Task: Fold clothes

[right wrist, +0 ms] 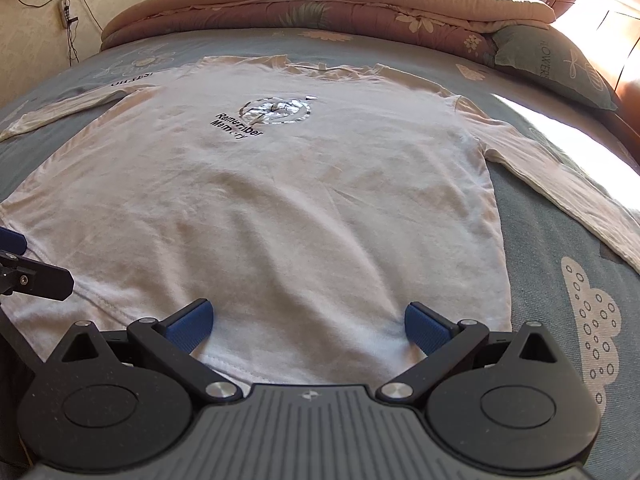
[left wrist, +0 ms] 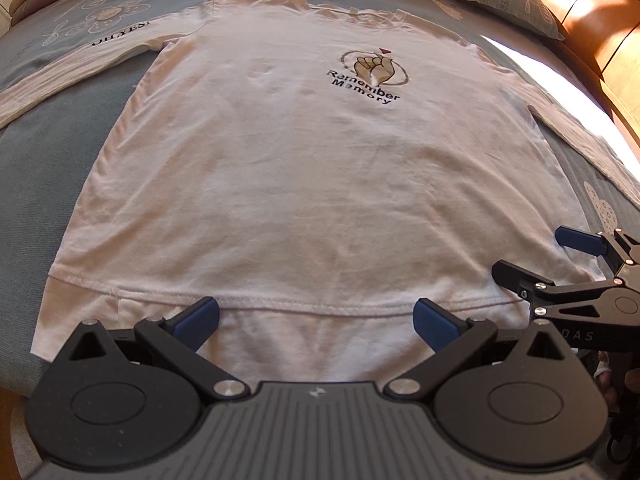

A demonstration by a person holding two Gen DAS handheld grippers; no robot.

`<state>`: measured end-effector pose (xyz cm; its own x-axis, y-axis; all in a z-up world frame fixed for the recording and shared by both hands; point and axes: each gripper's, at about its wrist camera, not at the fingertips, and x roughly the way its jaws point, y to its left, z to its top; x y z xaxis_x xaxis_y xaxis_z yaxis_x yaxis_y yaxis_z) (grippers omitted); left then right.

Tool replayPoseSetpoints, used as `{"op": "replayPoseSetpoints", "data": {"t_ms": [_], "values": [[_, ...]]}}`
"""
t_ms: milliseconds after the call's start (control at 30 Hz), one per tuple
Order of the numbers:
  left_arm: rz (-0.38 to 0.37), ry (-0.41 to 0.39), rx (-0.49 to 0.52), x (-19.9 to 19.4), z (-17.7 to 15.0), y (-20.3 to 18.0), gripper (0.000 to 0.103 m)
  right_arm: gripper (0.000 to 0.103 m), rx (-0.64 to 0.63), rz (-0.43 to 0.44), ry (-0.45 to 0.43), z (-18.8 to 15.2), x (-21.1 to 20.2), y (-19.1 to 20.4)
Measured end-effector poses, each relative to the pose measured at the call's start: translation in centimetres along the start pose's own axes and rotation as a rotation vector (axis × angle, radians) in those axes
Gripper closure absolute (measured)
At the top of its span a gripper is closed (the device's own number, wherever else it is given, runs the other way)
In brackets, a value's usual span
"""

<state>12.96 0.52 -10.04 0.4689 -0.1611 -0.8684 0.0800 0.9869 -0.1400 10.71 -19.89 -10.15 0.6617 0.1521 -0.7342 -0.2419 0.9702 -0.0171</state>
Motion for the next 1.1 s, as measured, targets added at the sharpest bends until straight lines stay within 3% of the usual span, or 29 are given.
{"op": "replayPoseSetpoints", "data": {"t_ms": [367, 467, 633, 700, 967, 1100], "values": [[-0.015, 0.007, -0.056, -0.2, 0.3, 1.5, 0.001, 0.000, -0.006, 0.005, 0.011, 0.0, -0.1, -0.1], [0.018, 0.001, -0.112, -0.9, 0.4, 3.5, 0.001, 0.000, -0.007, 0.005, 0.012, 0.0, -0.1, -0.1], [-0.042, -0.066, -0.217, -1.4, 1.6, 6.3, 0.001, 0.000, -0.006, 0.004, 0.012, 0.0, -0.1, -0.1], [-0.027, -0.063, -0.235, -0.8, 1.8, 6.8, 0.001, 0.000, -0.007, 0.005, 0.013, 0.1, 0.0, 0.0], [0.008, -0.089, -0.254, -0.9, 0.5, 7.4, 0.001, 0.000, 0.014, 0.024, 0.015, 0.1, -0.8, -0.4], [0.033, -0.102, -0.225, -0.9, 0.0, 6.9, 0.001, 0.000, 0.060, 0.111, -0.069, 0.9, -2.7, 0.3]]}}
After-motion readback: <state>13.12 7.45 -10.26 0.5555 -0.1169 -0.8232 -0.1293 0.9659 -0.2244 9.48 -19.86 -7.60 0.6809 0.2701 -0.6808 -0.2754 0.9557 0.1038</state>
